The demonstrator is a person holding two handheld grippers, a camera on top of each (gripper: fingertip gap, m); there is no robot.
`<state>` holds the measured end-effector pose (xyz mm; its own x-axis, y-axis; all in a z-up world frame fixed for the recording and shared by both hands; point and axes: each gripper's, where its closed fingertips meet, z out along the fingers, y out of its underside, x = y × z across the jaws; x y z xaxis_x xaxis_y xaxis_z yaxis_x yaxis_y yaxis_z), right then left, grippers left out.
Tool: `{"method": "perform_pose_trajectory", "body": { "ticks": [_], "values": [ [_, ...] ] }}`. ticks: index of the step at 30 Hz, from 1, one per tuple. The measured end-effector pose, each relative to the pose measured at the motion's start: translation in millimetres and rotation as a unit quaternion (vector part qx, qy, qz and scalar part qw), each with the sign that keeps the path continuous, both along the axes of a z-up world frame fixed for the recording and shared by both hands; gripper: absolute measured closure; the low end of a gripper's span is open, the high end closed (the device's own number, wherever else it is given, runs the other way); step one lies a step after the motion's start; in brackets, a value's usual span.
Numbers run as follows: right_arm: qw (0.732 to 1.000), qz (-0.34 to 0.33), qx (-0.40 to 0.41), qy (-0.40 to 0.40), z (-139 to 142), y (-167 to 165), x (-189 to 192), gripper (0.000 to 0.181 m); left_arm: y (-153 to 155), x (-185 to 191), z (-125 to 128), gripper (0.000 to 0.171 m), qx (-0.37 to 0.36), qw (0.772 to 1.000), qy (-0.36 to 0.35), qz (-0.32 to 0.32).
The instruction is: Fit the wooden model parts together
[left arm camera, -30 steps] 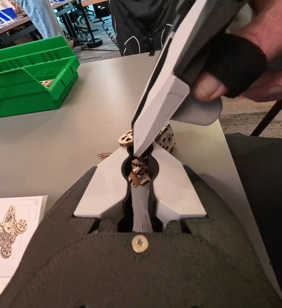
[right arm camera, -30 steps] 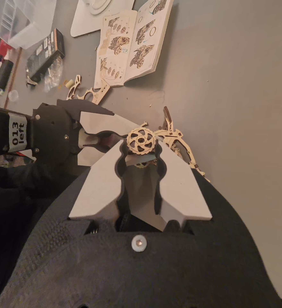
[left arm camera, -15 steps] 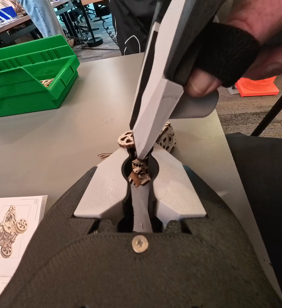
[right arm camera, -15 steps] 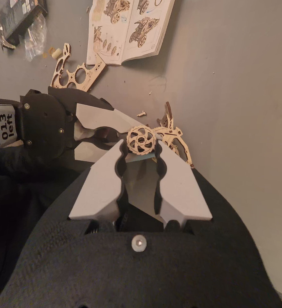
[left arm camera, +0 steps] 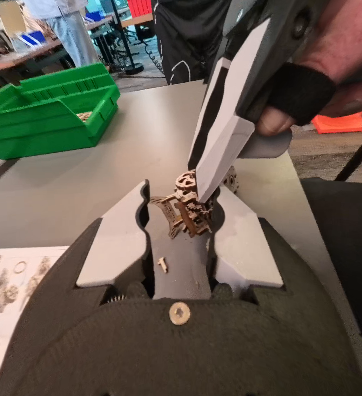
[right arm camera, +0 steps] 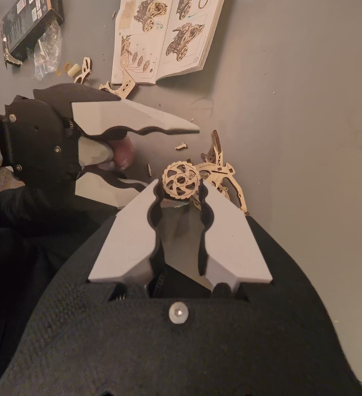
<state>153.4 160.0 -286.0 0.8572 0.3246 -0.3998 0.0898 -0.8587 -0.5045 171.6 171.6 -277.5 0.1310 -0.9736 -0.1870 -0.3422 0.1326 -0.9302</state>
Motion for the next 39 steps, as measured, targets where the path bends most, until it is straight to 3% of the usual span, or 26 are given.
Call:
{"method": "perform_pose_trajectory", "body": {
  "ticks": [3, 7, 19, 31, 39],
  "values": [
    [1.000, 0.002, 0.000, 0.000, 0.0, 0.3, -0.1, 0.150, -14.6, 2.1, 4.0, 0.138, 0.046, 0.998, -0.001, -0.039],
    [1.000, 0.003, 0.003, 0.005, -0.6, -0.3, -0.4, 0.150, -14.3, 2.5, 1.9, 0.143, 0.045, 0.998, 0.003, -0.038],
    [0.996, 0.001, 0.086, 0.023, 11.1, -2.9, 5.3, 0.152, -14.4, 3.7, -0.4, 0.149, 0.083, 0.996, 0.017, -0.032],
    [0.991, 0.024, 0.128, -0.001, 10.2, -7.2, 6.4, 0.154, -15.8, 5.5, -2.2, 0.148, 0.102, 0.994, 0.024, -0.032],
    [0.989, 0.019, 0.142, 0.030, 15.1, -8.1, 7.2, 0.154, -18.5, 5.9, -0.3, 0.149, 0.115, 0.993, 0.022, -0.036]
  ]
}}
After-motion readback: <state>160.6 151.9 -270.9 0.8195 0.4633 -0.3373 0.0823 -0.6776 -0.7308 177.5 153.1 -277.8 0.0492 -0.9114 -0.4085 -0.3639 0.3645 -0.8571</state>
